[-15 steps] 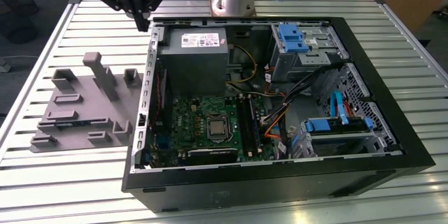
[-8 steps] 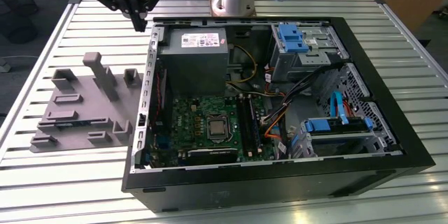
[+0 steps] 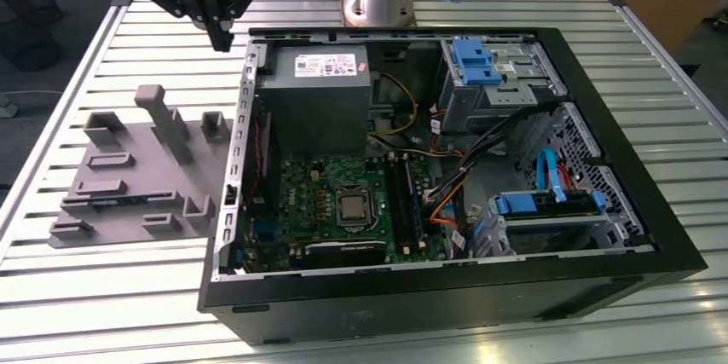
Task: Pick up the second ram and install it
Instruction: 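Reach for the second ram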
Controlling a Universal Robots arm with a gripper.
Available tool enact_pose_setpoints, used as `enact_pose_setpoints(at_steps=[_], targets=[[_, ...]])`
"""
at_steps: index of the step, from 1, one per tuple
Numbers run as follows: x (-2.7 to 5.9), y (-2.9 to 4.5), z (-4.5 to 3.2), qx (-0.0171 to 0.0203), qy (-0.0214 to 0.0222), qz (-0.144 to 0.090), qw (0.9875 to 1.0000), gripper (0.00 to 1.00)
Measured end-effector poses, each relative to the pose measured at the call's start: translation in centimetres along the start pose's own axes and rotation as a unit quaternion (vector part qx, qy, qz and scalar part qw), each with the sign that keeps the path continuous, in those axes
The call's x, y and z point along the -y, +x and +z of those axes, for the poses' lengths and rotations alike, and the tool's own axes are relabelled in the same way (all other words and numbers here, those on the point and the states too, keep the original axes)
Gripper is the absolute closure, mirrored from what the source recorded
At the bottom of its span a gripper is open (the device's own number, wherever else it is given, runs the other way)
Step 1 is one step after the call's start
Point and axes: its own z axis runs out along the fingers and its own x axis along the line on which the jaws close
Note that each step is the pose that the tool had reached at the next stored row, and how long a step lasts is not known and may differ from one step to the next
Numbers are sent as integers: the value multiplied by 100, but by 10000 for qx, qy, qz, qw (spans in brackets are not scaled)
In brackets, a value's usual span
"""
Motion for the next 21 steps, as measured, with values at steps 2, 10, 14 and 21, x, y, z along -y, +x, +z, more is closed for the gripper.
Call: enact_pose_setpoints(at_steps=[2, 10, 14, 21], targets=[[0, 1, 0, 0, 0, 0, 10000, 89], [2, 24, -1, 0, 0, 0, 10000, 89], [4, 50, -1, 0, 0, 0, 10000, 89], [5, 72, -2, 0, 0, 0, 10000, 89]])
